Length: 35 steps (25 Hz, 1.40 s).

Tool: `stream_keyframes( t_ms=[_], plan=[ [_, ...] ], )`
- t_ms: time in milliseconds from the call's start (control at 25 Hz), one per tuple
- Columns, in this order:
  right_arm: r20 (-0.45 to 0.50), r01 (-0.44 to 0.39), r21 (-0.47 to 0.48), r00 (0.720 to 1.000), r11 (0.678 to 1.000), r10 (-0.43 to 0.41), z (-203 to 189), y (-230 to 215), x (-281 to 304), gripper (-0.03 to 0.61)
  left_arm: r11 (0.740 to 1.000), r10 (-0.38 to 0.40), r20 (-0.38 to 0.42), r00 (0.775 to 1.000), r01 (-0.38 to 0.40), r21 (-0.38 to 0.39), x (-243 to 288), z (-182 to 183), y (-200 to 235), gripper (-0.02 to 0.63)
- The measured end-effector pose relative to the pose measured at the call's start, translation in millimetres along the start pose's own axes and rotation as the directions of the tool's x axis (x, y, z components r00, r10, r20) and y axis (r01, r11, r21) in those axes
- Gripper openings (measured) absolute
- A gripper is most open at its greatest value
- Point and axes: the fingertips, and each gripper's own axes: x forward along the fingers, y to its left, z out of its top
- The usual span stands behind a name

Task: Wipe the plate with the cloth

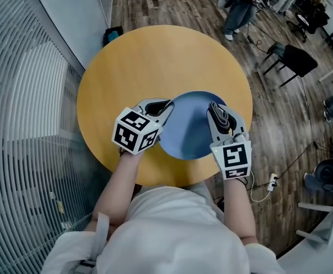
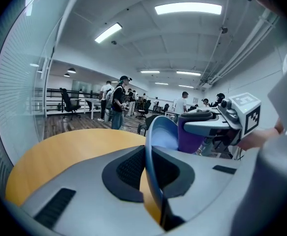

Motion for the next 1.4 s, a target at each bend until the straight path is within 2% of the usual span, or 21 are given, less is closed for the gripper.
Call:
stream_keyframes(
  t_ms=[280,520,880,1400],
  plan=[
    [-0.078,-0.027,-0.06,0.997,0.998,0.022,-4.8,11.1,18.8,0.089,1.0,0.009,-0.013,1.0,-0.008,0.029,2.4,-2.6,1.8,0.025],
    [-0.123,-0.039,-0.058,0.992,0.998,0.032,-6.1,14.2,26.6,0.089,0.998,0.012,-0.022,1.0,-0.01,0.055,3.0,-3.2,-3.2,0.026],
    [-0.23,-0.099,-0.091,0.97,0.991,0.076,-17.9,21.1,41.0,0.089,0.99,0.019,-0.054,0.998,-0.011,0.141,8.9,-0.4,-13.7,0.026],
    [-0.252,-0.148,-0.1,0.96,0.984,0.119,-24.0,36.7,51.0,0.089,0.986,0.021,-0.089,0.996,-0.006,0.169,17.9,-9.7,-18.9,0.028]
  ],
)
